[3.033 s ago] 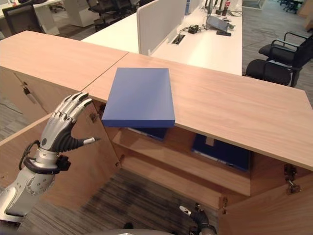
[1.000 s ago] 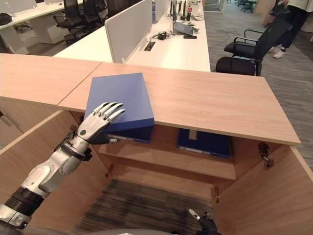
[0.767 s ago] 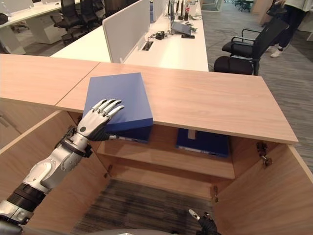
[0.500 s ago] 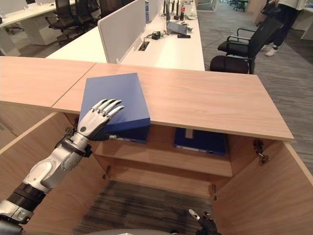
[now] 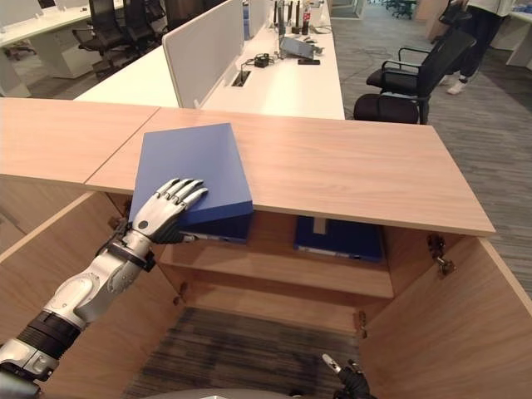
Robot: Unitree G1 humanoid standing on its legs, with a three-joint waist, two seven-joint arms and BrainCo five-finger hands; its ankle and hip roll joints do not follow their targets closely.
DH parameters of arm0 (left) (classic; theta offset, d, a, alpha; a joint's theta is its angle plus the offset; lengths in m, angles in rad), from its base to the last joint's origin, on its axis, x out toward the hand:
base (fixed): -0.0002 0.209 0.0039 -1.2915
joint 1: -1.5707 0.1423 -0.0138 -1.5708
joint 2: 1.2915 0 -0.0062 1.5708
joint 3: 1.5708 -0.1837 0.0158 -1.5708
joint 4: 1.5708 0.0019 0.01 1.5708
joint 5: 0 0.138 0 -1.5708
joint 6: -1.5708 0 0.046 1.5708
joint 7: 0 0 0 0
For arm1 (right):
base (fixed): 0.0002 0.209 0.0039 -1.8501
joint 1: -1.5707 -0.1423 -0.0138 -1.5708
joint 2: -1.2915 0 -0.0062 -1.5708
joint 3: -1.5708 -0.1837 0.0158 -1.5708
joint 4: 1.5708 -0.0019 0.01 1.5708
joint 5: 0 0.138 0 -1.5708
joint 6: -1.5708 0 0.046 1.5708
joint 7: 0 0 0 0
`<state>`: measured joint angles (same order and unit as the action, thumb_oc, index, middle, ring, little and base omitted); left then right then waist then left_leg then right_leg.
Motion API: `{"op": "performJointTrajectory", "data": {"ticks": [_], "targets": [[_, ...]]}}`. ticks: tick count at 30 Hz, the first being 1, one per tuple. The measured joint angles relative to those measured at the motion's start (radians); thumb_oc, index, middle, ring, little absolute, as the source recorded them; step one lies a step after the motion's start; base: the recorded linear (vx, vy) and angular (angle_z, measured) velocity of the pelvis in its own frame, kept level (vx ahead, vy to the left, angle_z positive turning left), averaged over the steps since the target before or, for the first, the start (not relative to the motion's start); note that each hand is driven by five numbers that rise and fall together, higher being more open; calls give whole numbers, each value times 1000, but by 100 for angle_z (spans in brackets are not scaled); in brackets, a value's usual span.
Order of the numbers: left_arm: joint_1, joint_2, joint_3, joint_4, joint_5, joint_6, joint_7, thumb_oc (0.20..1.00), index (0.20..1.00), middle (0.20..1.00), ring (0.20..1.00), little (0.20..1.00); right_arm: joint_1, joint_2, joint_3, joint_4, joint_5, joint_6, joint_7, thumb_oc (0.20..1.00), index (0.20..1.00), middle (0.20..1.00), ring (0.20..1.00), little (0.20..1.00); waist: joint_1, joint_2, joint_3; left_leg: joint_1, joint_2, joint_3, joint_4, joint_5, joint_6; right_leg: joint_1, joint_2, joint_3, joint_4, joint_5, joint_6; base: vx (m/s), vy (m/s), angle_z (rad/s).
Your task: Put the empty folder in the office cabinet
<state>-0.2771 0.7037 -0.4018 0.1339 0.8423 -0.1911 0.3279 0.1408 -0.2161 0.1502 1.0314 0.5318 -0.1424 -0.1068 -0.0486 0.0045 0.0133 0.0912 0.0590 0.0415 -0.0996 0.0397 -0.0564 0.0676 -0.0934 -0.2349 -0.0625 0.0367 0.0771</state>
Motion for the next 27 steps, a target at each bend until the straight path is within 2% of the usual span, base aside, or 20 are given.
{"op": "performJointTrajectory", "data": {"ticks": [3,4,15,27], "targets": [[-1,0,0,4,0,2,0,1000,1000,1000,1000,1000,0,0,0,0,1,0,7,1000,1000,1000,1000,1000,-1,0,0,0,0,0,0,0,0,0,0,0,0,0,0,0,0,0],[-1,0,0,4,0,3,0,200,200,200,200,200,0,0,0,0,1,0,9,1000,1000,1000,1000,1000,-1,0,0,0,0,0,0,0,0,0,0,1,0,1,-1,0,0,0],[-46,-4,1,6,9,8,21,200,200,200,200,200,2,0,-2,-1,39,0,20,1000,1000,1000,1000,1000,-1,-11,-18,1,0,4,0,0,0,-1,0,4,0,4,-3,0,0,0],[-50,-4,4,0,9,18,34,200,200,200,200,200,2,0,-5,0,77,0,21,1000,1000,1000,1000,1000,-2,-8,-25,2,0,5,0,0,1,-1,0,6,0,5,-3,0,0,0]]}}
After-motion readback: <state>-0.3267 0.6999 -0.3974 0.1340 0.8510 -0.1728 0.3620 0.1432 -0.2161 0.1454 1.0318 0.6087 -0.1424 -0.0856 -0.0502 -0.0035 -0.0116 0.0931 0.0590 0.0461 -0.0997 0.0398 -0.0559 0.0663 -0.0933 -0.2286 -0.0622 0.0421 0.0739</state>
